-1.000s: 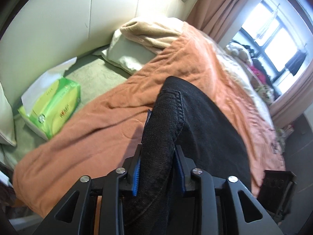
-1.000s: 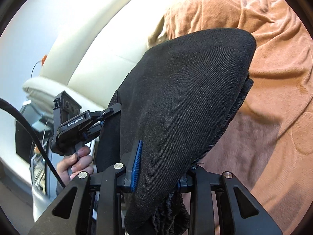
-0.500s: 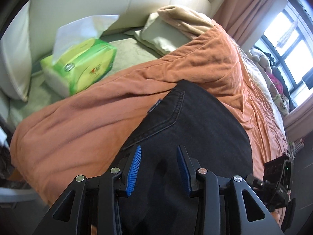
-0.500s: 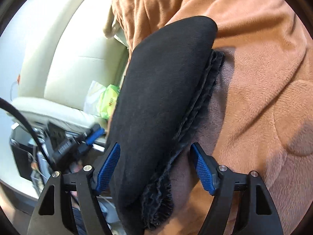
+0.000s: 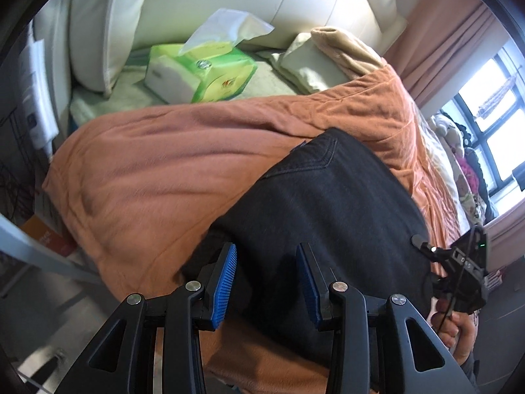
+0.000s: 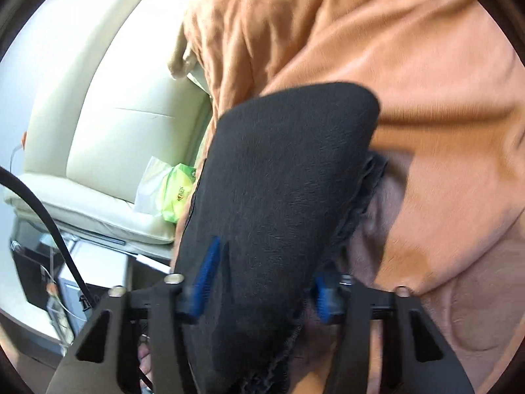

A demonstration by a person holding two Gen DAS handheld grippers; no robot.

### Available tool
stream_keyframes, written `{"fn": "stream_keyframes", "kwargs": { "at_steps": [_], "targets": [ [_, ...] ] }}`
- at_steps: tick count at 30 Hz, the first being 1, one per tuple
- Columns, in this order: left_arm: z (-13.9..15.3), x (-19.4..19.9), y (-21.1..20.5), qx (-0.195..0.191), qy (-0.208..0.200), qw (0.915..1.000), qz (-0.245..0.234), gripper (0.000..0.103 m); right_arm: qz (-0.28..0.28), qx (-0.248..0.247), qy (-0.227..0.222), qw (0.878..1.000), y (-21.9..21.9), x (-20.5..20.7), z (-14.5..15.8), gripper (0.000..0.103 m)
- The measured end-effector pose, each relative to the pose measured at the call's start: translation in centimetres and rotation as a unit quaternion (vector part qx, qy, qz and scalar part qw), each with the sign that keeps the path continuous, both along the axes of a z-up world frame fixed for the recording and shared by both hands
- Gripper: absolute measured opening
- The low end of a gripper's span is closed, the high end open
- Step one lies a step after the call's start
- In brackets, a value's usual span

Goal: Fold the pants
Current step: 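Lower the black pants stack onto the duvet with both tools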

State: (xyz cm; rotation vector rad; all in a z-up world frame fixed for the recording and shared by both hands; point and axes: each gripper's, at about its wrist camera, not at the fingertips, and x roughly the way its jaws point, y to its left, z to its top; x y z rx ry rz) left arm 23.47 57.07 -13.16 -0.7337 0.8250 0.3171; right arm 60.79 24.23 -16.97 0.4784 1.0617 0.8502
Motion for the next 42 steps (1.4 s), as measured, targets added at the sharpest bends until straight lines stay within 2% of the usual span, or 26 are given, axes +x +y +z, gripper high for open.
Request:
{"fn": "stream_keyframes", "kwargs": {
  "at_steps": [2,3,6,9,10,12,14,18,21,26,28,30,32,33,35,37,39,42],
  "targets": [
    [-0.5,-0.1,-0.2,-0.005,0.001,1.0000,0.003,0.040,-0.012,-0.033,-0.065,0.997,-0.3,-1.1,1.6,0.027],
    [-0.6,-0.2,-0.3,-0.006,0.003,1.0000,0.007,0.040,-0.013,-0.046,-0.076,0.996,-0.3,-1.3,1.8,0.027],
    [-0.6,-0.9,-0.6,-0.006,0.002,0.9997,0.022,0.040,-0.017,-0.074,-0.057,0.996,-0.4,-1.6,1.2,0.027],
    [-0.5,-1.9,-0.7,-0.011,-0.005,0.9995,0.031,0.040,-0.026,-0.060,-0.039,0.997,-1.5,-2.6,1.2,0.030],
    [-0.5,-2.1,-0.6,-0.013,-0.008,0.9993,0.035,0.041,-0.020,-0.052,-0.032,0.998,-1.8,-3.0,1.3,0.033],
    [-0.8,-2.6,-0.4,-0.022,-0.013,0.9987,0.044,0.053,0.006,-0.026,-0.017,1.000,-2.2,-3.9,1.4,0.044],
    [-1.1,-2.9,-0.3,-0.026,-0.013,0.9981,0.054,0.055,0.020,-0.019,-0.009,1.000,-1.9,-4.4,1.4,0.056],
    [-1.9,-3.2,-0.6,-0.037,-0.012,0.9976,0.058,0.057,0.066,0.000,0.024,0.998,-0.8,-5.7,0.2,0.057],
    [-2.8,-3.2,-0.8,-0.052,-0.016,0.9966,0.061,0.062,0.086,-0.004,0.037,0.996,0.0,-6.0,-0.7,0.057],
    [-3.6,-3.2,-0.5,-0.084,-0.034,0.9939,0.064,0.062,0.110,-0.017,0.057,0.992,1.6,-6.3,-1.8,0.061],
    [-3.6,-2.9,-0.5,-0.083,-0.037,0.9938,0.064,0.058,0.112,-0.021,0.057,0.992,2.0,-6.2,-2.1,0.062],
    [-3.7,-2.6,-0.4,-0.083,-0.035,0.9937,0.067,0.031,0.104,-0.020,0.056,0.993,2.1,-6.0,-2.0,0.062],
    [-3.7,-2.5,-0.2,-0.099,-0.053,0.9918,0.061,0.015,0.103,-0.015,0.067,0.992,2.2,-6.1,-2.1,0.062],
    [-3.2,-2.5,-0.3,-0.091,-0.053,0.9925,0.062,0.013,0.104,-0.010,0.074,0.992,2.2,-6.1,-2.0,0.062],
    [-2.2,-2.4,-0.5,-0.071,-0.056,0.9939,0.062,0.011,0.114,0.002,0.087,0.990,2.5,-6.7,-2.1,0.051],
    [-1.2,-2.7,-0.3,-0.068,-0.069,0.9932,0.065,0.011,0.119,0.011,0.090,0.989,2.3,-6.9,-2.0,0.045],
    [-1.0,-2.9,0.0,-0.071,-0.070,0.9928,0.067,0.010,0.119,0.006,0.097,0.988,2.3,-6.8,-2.2,0.044],
    [-1.9,-3.1,0.0,-0.073,-0.043,0.9939,0.070,0.011,0.118,-0.017,0.098,0.988,2.3,-7.2,-2.7,0.043]
  ]
}}
